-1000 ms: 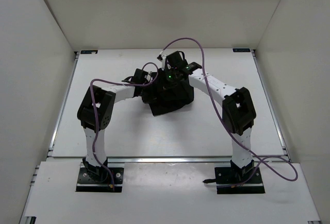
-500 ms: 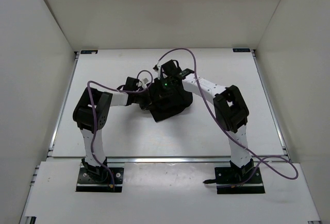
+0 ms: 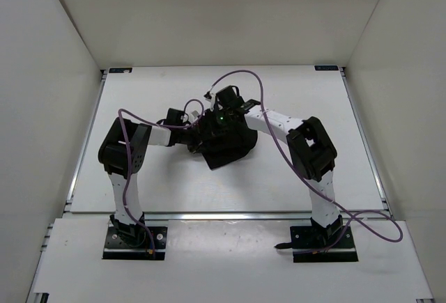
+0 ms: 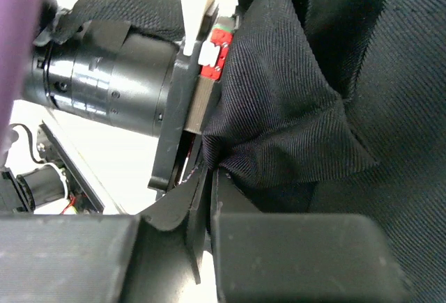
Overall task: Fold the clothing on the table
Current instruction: Fold the skirt
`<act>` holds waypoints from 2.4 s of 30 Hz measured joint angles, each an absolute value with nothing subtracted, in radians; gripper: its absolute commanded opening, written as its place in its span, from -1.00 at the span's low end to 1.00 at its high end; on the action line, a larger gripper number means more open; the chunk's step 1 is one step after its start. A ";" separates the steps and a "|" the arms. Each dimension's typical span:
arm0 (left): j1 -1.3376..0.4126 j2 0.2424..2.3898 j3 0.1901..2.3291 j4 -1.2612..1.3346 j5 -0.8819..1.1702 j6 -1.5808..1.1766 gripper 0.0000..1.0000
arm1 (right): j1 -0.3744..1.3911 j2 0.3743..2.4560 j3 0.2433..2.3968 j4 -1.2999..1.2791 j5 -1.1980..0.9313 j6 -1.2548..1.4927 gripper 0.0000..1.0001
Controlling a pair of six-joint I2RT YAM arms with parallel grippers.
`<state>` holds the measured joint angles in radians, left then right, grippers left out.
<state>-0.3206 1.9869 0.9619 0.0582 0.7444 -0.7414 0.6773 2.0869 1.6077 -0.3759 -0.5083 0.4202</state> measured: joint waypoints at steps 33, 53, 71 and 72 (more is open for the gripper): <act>-0.160 1.691 0.771 0.256 0.796 -0.943 0.19 | 0.517 1.699 1.419 -0.393 -0.328 0.372 -0.88; -0.290 1.502 0.899 -0.057 0.424 -0.781 -0.33 | 0.551 1.951 1.315 -0.293 -0.444 0.308 -1.00; -0.373 1.720 1.107 -0.416 0.141 -0.557 0.78 | 0.371 1.738 1.448 -0.390 -0.390 0.231 0.45; -0.368 1.713 1.140 -0.435 0.134 -0.536 0.91 | 0.371 1.720 1.460 -0.400 -0.365 0.214 0.48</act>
<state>-0.3676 1.7134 1.1400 -0.4347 0.1345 -0.5362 0.3710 1.7199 1.4597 -0.4000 -0.3649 0.2138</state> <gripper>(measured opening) 0.856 0.726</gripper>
